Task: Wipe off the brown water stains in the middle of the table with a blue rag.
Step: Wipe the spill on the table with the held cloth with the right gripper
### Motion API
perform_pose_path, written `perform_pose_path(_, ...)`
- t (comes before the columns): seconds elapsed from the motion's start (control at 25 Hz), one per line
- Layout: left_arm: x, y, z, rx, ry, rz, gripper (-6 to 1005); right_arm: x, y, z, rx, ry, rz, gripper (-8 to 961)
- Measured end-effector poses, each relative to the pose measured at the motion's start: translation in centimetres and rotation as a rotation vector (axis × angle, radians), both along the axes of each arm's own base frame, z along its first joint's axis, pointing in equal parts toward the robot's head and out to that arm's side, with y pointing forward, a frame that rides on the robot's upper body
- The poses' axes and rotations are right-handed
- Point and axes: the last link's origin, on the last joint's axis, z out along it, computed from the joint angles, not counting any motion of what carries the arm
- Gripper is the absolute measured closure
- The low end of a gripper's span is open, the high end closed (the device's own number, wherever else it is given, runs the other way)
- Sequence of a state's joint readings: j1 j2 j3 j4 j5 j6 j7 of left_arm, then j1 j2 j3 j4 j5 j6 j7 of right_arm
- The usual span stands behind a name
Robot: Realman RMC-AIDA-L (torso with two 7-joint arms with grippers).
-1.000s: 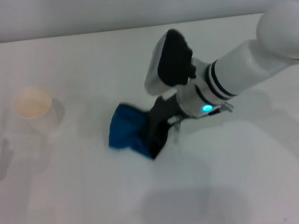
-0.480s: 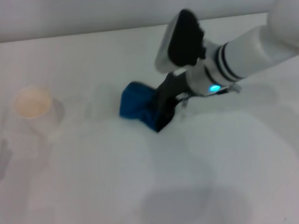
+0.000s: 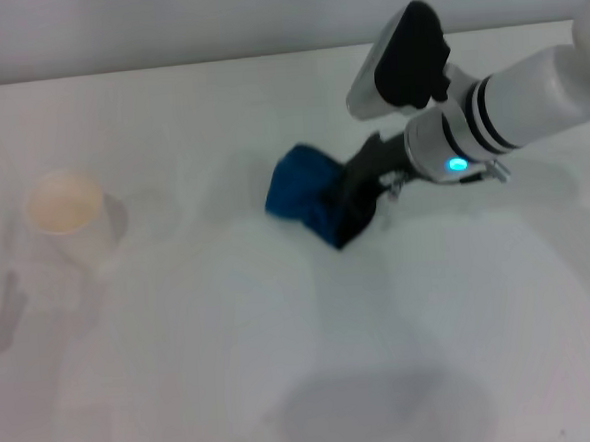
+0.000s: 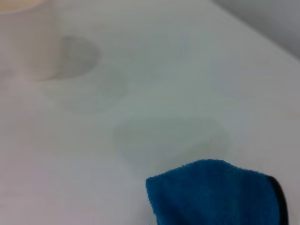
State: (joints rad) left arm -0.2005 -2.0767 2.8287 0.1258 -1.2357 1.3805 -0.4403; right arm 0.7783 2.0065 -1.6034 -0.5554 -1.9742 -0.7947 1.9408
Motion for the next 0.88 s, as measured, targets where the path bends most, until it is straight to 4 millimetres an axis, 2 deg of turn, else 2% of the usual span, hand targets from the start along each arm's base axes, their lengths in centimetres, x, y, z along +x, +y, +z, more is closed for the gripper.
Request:
perform_pose_path(0.2, 0.2, 0.3, 0.0, 0.000, 0.000, -0.007, 107, -1.0, -2.2, -0.7, -0.181, 0.018, 0.021, 891)
perform_pose_path(0.28, 0.2, 0.3, 0.0, 0.000, 0.000, -0.007, 107, -1.7, -4.0, -1.1, -0.314, 0.029, 0.047, 891)
perform_pose_path(0.32, 0.2, 0.3, 0.0, 0.000, 0.000, -0.007, 107, -1.7, -4.0, -1.1, -0.314, 0.029, 0.047, 891)
perform_pose_path(0.56, 0.1, 0.4, -0.1, -0.005, 0.000, 0.002, 108, -2.1, -6.8, -1.9, -0.505, 0.002, 0.062, 891)
perform_pose_path(0.88, -0.1, 0.4, -0.1, 0.005, -0.009, 0.022, 108, -3.1, -9.8, -3.6, -0.635, 0.033, 0.085, 891)
